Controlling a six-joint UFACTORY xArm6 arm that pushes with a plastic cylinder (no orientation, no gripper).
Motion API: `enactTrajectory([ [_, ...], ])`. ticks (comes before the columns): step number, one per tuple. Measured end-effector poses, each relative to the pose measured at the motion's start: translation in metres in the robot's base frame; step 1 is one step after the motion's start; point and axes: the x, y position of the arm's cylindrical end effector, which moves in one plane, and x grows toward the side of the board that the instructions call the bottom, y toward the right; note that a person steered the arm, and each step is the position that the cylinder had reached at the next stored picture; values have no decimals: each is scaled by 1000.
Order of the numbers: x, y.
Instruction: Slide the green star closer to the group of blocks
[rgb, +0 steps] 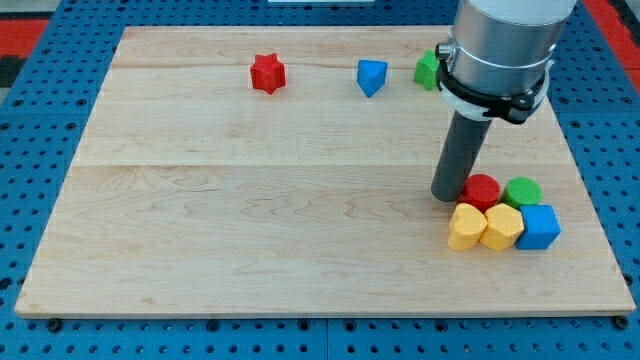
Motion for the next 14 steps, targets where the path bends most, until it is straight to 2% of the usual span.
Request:
enactTrajectory([
  [1, -17, -3],
  [2, -47, 23],
  [3, -74, 85],
  [4, -131, 104],
  [5, -200, 73],
  [6, -246, 37],
  [7, -245, 7],
  [10, -151, 10],
  [11, -135, 10],
  [13, -116, 62],
  [14, -111, 39],
])
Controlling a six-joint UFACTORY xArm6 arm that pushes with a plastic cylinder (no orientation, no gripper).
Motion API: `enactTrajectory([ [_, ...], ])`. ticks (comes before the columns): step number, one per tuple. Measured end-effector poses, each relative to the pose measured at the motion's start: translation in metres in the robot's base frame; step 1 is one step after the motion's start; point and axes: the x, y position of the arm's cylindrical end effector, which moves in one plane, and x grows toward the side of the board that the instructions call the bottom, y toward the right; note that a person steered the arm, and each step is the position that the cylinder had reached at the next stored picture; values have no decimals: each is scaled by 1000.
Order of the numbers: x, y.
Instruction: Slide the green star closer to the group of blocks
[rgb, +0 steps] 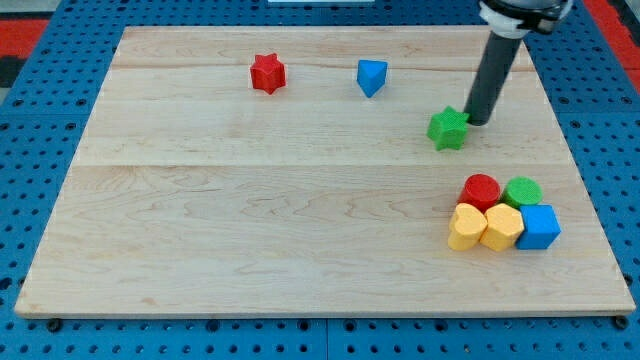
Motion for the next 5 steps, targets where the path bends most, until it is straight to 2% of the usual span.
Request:
enactTrajectory([
  [1, 1, -43],
  [2, 25, -60],
  [4, 44, -97],
  [5, 66, -98],
])
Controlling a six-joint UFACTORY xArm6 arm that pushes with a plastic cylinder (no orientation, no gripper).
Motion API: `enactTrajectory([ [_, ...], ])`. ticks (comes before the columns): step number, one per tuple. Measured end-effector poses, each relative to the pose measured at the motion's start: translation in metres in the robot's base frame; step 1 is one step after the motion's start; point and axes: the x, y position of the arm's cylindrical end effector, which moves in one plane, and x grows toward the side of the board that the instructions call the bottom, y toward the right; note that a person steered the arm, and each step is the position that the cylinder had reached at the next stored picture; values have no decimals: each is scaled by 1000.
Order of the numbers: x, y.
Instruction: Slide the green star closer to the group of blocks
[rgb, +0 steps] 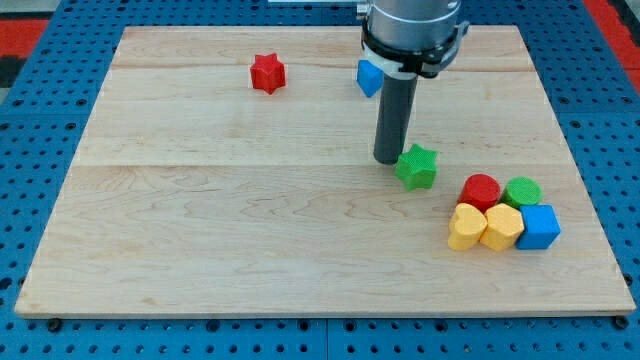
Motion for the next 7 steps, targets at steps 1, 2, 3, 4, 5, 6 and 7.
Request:
enactTrajectory([
  [1, 11, 2],
  [2, 13, 2],
  [3, -6, -7],
  [4, -13, 2],
  [5, -11, 28],
  [6, 0, 42],
  [7, 18, 43],
])
